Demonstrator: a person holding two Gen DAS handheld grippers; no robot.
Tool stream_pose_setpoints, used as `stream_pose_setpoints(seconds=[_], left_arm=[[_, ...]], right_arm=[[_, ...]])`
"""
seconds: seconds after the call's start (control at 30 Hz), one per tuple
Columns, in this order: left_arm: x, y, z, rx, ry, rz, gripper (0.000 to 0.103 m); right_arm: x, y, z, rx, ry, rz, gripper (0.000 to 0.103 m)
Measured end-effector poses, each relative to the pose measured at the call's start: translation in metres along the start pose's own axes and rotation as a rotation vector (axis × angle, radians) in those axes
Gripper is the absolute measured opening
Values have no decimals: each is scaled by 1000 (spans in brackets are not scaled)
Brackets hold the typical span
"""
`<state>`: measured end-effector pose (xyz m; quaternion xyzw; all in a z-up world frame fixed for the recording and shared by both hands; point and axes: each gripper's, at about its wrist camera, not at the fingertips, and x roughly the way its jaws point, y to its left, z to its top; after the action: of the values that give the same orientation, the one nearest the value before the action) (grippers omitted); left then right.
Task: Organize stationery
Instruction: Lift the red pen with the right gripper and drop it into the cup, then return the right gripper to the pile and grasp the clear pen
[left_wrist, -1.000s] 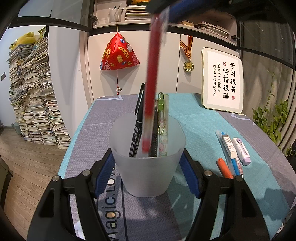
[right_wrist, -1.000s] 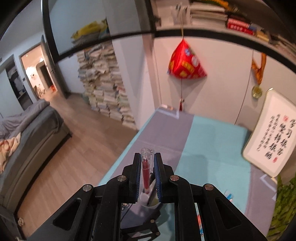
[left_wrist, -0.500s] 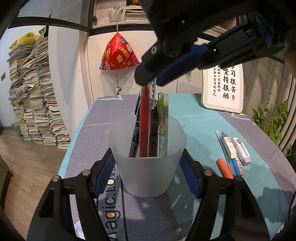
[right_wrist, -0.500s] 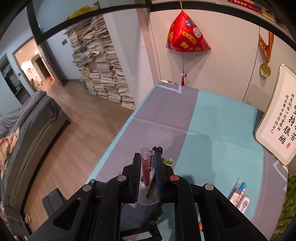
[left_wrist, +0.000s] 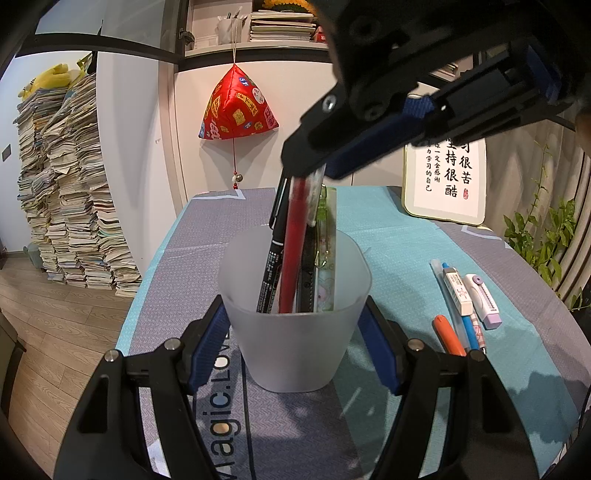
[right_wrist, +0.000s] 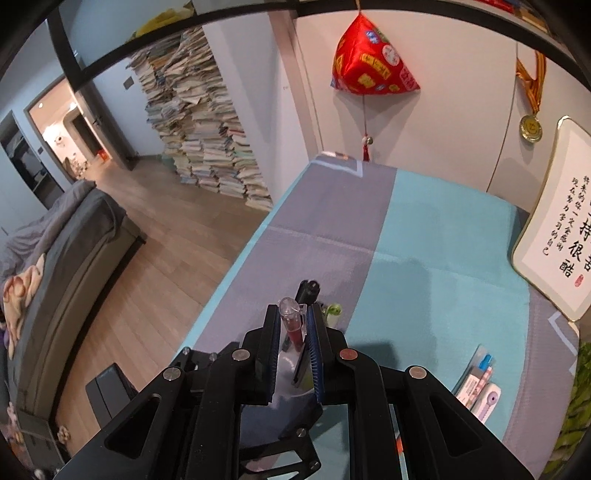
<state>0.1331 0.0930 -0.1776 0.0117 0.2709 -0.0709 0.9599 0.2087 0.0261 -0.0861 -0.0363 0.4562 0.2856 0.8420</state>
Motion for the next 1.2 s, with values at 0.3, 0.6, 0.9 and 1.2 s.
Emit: stream_pose_setpoints(seconds=[0.3,0.6,0.9,1.2], left_arm=[[0,0,0,1,0,0,70],[0,0,0,0,0,0,70],[0,0,0,1,0,0,70],[0,0,0,1,0,0,70]], right_arm=[[-3,-1,-3,28,7,13,15],[-29,-16,-2,73,-67,19,26],[-42,-66,-16,175,-69,-82,32],[-15,-151,-58,381,60,-208,32]])
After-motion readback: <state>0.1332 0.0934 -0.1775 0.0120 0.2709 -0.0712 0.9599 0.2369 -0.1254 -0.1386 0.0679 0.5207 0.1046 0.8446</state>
